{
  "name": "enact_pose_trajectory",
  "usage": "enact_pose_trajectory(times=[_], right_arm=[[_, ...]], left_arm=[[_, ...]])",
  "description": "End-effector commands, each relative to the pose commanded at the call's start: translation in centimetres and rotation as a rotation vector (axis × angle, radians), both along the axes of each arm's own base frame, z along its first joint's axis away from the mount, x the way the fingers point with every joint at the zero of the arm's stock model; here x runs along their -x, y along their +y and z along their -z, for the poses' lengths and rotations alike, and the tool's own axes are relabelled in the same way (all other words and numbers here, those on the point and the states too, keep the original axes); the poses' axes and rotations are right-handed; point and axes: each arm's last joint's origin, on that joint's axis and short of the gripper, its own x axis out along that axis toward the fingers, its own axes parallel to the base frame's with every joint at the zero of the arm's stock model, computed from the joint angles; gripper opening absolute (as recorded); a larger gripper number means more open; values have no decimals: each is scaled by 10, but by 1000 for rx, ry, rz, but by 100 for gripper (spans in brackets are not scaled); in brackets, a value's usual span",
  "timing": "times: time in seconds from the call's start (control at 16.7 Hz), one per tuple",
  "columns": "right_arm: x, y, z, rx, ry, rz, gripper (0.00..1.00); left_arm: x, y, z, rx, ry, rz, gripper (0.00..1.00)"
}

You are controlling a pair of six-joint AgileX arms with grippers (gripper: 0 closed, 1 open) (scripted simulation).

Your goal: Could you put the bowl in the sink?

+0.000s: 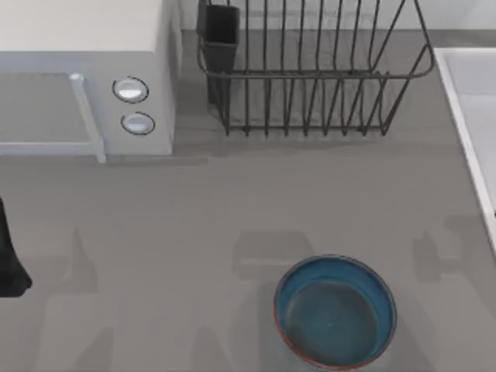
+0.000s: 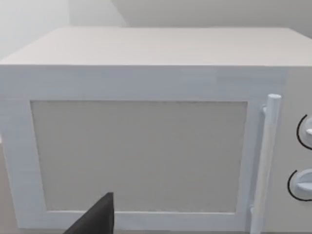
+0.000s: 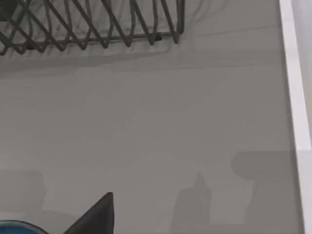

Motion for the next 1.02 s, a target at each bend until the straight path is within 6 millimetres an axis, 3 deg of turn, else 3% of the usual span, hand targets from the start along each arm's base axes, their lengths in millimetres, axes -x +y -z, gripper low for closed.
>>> enact_pose_trajectory(times=[0.3,0.54,0.78,1.02], right_arm=[[-46,49,-14,43,515,-41,100],[-73,96,-13,137,801,-26,100],[-88,132,-8,221,953,1,100],[-92,143,-7,245,987,10,100]], left_arm=[[0,0,0,0,0,0,100],[0,0,0,0,0,0,100],[0,0,0,0,0,0,100],[0,0,0,0,0,0,100]])
